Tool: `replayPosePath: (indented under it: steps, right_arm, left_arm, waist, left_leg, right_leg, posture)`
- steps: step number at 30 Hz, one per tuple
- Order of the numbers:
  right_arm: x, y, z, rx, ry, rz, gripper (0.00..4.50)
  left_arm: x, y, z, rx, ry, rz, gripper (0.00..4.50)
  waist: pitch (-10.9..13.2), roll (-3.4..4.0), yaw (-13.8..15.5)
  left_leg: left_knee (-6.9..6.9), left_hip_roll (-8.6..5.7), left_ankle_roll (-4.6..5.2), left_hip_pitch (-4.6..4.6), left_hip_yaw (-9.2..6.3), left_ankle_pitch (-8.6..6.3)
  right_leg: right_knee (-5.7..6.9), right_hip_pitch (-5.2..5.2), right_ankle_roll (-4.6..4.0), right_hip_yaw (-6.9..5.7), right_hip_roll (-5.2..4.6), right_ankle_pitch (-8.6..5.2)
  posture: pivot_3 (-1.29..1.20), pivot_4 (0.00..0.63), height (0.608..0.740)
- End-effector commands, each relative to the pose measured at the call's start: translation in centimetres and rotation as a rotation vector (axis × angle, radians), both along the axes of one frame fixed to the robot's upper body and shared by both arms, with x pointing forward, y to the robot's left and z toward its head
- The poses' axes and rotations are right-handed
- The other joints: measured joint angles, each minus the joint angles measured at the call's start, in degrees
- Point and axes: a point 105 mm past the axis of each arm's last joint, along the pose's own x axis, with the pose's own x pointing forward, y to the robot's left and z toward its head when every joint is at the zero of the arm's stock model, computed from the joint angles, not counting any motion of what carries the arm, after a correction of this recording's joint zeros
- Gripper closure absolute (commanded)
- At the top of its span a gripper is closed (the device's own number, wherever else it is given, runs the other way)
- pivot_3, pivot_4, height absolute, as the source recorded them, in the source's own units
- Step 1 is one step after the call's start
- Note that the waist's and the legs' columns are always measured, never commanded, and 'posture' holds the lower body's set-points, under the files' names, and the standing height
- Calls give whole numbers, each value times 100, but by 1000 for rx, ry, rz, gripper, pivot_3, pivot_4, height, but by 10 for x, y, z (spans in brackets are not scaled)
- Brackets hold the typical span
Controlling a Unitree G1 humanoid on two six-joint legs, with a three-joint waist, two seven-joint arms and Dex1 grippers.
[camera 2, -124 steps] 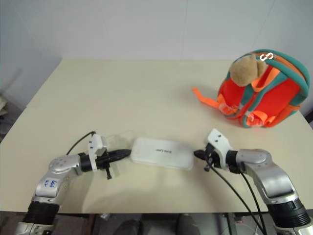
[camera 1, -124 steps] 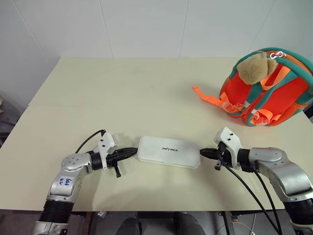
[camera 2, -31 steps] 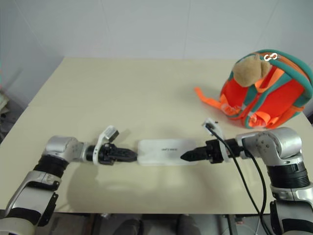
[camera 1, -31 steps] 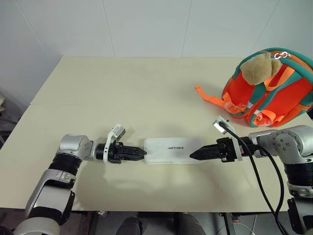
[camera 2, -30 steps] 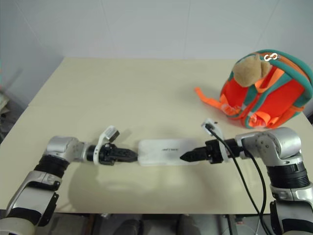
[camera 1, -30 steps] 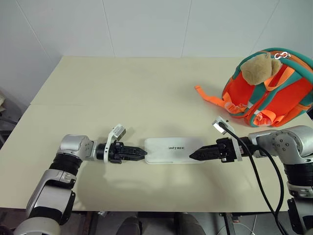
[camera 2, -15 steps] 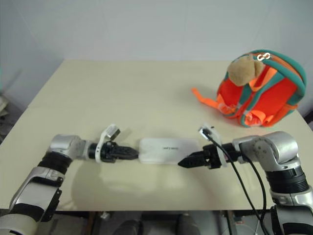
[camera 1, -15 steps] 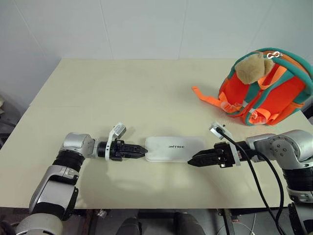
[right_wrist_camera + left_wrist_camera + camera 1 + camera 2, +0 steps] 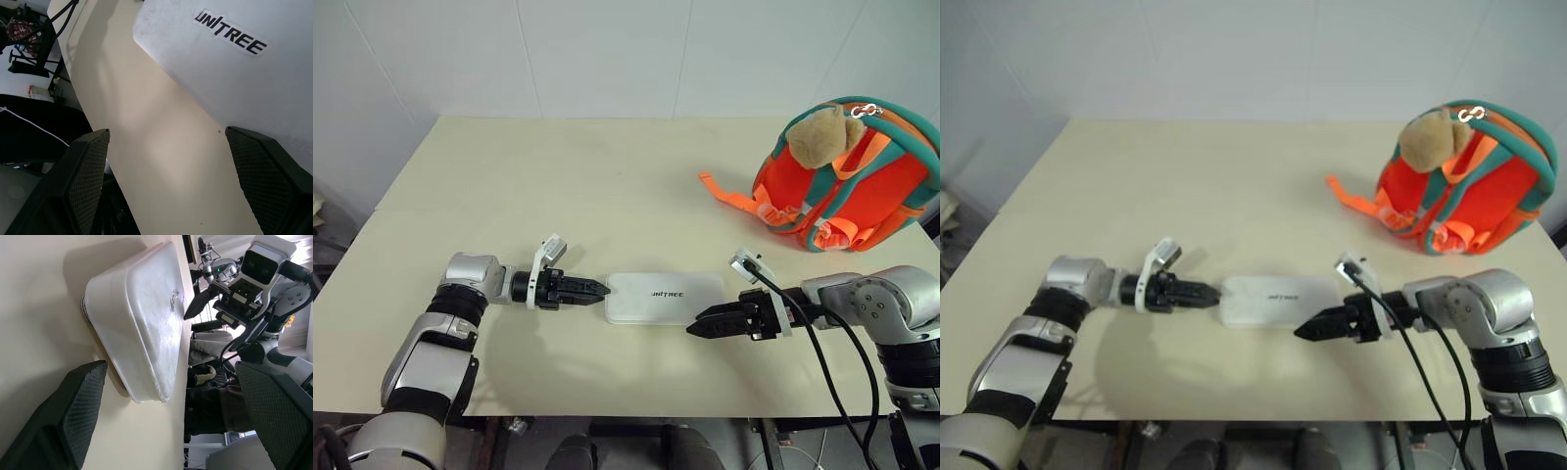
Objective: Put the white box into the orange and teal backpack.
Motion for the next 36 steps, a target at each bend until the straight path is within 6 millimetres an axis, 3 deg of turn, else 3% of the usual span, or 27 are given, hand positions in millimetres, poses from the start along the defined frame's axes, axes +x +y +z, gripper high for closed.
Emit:
replayPosePath:
  steps: [1, 10, 28, 36]
  right_arm:
    - [0, 3, 7, 21, -37, 12, 0]
    - [5, 7, 15, 41, -69, 25, 0]
    - [-7, 28, 22, 118, -70, 103, 0]
    - [-5, 25, 35, 124, -110, 95, 0]
  left_arm:
    - [0, -5, -15, 64, 25, 5, 27]
    - [-2, -16, -15, 40, 35, -18, 27]
    - [2, -41, -21, 3, 29, 10, 27]
    - [7, -35, -25, 64, 5, 47, 27]
  waist:
    - [-1, -1, 14]
    - [-1, -1, 22]
    - [-1, -1, 90]
    - [-1, -1, 124]
  left_leg:
    - [1, 0, 0, -1, -1, 0]
    - [-2, -4, 0, -6, -3, 0]
    - [0, -5, 0, -8, -4, 0]
    - [-1, -5, -1, -8, -4, 0]
  right_leg:
    - [0, 0, 1, 0, 0, 0]
    - [-13, 2, 6, 0, -4, 3]
    - [-17, 3, 9, 0, -4, 5]
    - [-18, 2, 9, 0, -4, 5]
  posture:
    - [0, 150, 740]
    - [0, 150, 740]
    - [0, 150, 740]
    - [0, 150, 740]
